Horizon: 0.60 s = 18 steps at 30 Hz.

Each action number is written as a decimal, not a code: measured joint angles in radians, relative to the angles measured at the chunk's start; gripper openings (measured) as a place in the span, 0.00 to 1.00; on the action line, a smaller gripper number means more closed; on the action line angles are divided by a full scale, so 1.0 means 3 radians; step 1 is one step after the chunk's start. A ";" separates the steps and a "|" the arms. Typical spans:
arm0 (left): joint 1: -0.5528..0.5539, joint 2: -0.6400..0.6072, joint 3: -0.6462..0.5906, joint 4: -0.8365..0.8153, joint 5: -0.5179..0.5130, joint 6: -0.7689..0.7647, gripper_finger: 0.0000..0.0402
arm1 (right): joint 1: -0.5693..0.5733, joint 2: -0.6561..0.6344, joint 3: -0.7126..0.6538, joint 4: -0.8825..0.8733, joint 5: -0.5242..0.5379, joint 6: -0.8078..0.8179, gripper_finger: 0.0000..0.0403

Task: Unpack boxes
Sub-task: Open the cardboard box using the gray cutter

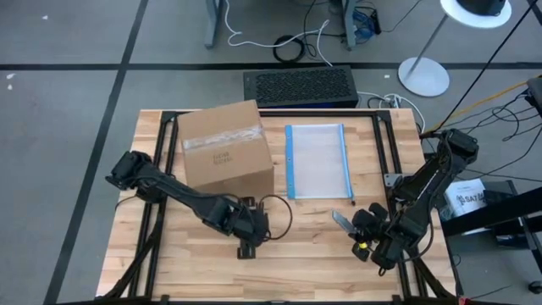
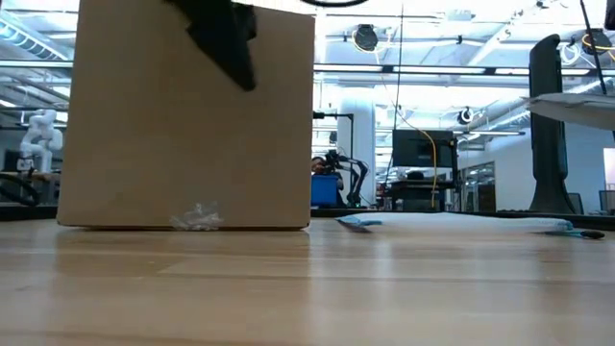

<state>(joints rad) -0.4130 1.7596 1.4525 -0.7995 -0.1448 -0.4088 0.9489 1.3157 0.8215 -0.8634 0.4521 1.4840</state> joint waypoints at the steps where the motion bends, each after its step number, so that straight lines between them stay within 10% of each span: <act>1: 0.0001 -0.0004 0.0000 0.0127 0.0070 0.0019 0.52 | 0.0000 0.0023 0.0000 0.0042 -0.0044 -0.0076 0.32; 10: 0.0243 -0.0004 0.0001 0.0935 0.0511 0.0188 0.52 | -0.0166 0.0597 0.0428 0.0122 -0.0131 -0.1218 0.32; 18: 0.0727 -0.0004 0.0001 0.1182 0.1481 0.0081 0.52 | -0.0312 0.1449 0.1613 -0.0937 0.0114 -0.2221 0.32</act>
<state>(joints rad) -0.1947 1.7584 1.4528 -0.4450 0.2993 -0.3843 0.8555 1.7504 1.3056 -1.1446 0.4862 0.8177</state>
